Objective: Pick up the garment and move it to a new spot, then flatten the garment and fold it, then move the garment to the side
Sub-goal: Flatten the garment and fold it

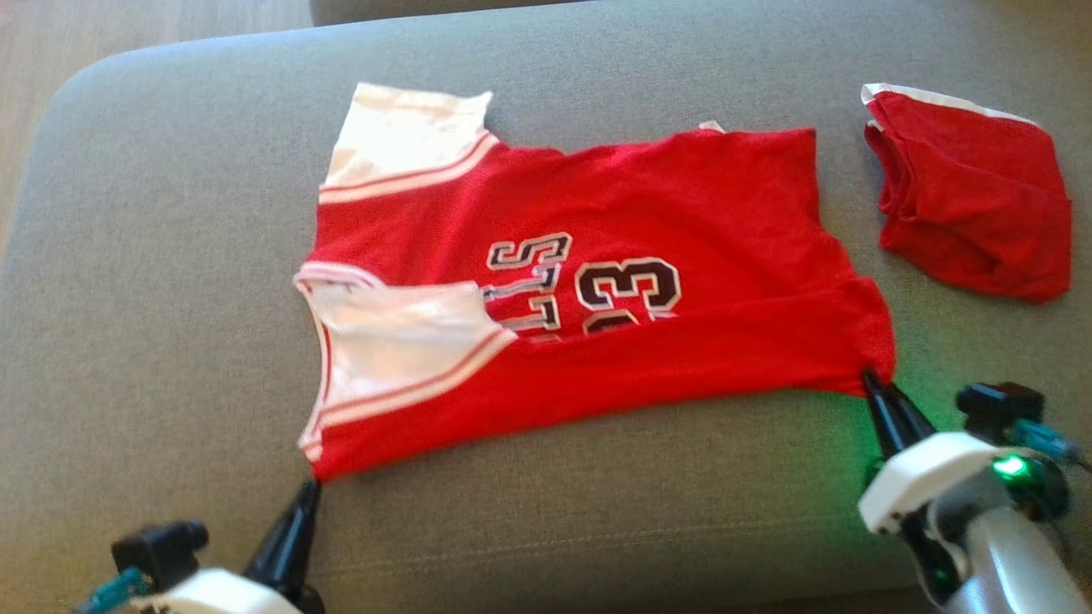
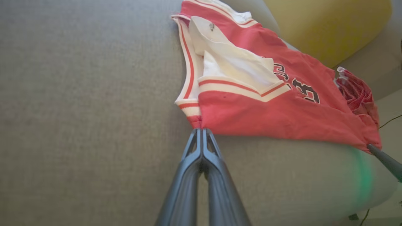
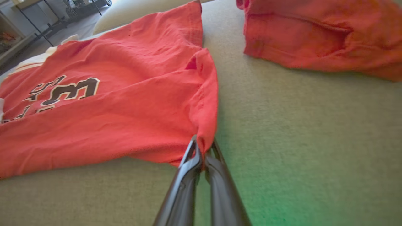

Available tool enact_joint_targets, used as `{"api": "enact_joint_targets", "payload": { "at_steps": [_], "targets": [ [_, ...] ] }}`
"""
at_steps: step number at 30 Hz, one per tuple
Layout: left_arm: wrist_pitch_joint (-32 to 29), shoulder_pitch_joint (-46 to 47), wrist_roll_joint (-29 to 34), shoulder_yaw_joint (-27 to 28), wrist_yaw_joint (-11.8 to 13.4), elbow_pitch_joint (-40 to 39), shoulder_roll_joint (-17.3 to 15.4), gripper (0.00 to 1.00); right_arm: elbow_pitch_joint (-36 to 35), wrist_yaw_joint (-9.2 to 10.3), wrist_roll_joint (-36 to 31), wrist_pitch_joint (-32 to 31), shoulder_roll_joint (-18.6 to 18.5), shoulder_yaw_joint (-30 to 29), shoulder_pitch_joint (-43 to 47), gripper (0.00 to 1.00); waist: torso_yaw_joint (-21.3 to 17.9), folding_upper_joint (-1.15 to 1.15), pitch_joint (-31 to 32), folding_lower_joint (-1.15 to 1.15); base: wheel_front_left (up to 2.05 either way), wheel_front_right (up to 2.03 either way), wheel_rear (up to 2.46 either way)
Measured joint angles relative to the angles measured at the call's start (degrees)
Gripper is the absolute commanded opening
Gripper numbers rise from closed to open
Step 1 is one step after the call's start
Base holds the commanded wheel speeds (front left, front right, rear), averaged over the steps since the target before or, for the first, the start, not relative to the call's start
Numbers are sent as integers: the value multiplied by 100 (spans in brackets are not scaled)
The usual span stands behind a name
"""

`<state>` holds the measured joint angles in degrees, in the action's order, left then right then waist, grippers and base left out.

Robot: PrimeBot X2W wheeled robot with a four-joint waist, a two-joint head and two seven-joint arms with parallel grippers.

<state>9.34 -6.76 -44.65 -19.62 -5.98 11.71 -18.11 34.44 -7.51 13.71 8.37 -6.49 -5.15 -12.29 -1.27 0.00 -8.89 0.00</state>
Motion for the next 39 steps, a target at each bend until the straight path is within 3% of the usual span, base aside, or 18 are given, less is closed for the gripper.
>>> {"api": "enact_joint_targets", "payload": {
  "at_steps": [7,10,11,12,13,14,15,16,24,28,34,39],
  "targets": [
    [-559,-628,-67,-176,185,-665,-218,0,-832,0,58,-552,-266,-142,637,0,60,0,-54,0,0,0,0],
    [-632,-684,-66,-149,391,-809,-314,0,-1126,0,156,-871,-269,-142,826,0,85,0,-72,0,0,0,0],
    [-639,-688,-86,-122,426,-827,-314,0,-1194,0,159,-1000,-269,-112,859,7,89,0,-72,0,0,0,0],
    [-649,-687,-92,-108,460,-833,-310,0,-1263,0,159,-1094,-268,-96,886,45,90,0,-71,0,0,0,0],
    [-650,-683,-99,-85,508,-833,-292,0,-1351,0,156,-1127,-264,-108,918,100,90,0,-70,0,0,0,0],
    [-679,-669,-101,-73,548,-832,-278,25,-1451,0,143,-1144,-252,-153,949,100,89,0,-68,0,0,0,0],
    [-708,-659,-99,-75,565,-832,-271,73,-1543,0,126,-1149,-237,-204,965,100,86,0,-64,0,0,0,0],
    [-704,-650,-82,-79,619,-835,-271,100,-1635,0,86,-1149,-224,-257,965,100,81,0,-60,0,0,0,0],
    [-757,-538,181,34,1078,-1032,-368,100,-2568,0,-321,-1240,-87,-521,977,100,-30,0,-51,0,0,0,0],
    [-787,58,311,221,1184,-1354,-541,100,-2897,0,-404,-1232,21,-475,971,100,-39,0,-131,0,0,0,0],
    [-1562,2243,634,24,992,-1382,-716,100,-2969,0,-466,-1212,131,-97,848,100,-10,0,-444,0,0,0,0],
    [-2403,3978,720,-232,653,-372,-753,100,-3032,0,-516,-1100,136,149,305,100,-83,0,-858,0,0,0,0]
  ]
}}
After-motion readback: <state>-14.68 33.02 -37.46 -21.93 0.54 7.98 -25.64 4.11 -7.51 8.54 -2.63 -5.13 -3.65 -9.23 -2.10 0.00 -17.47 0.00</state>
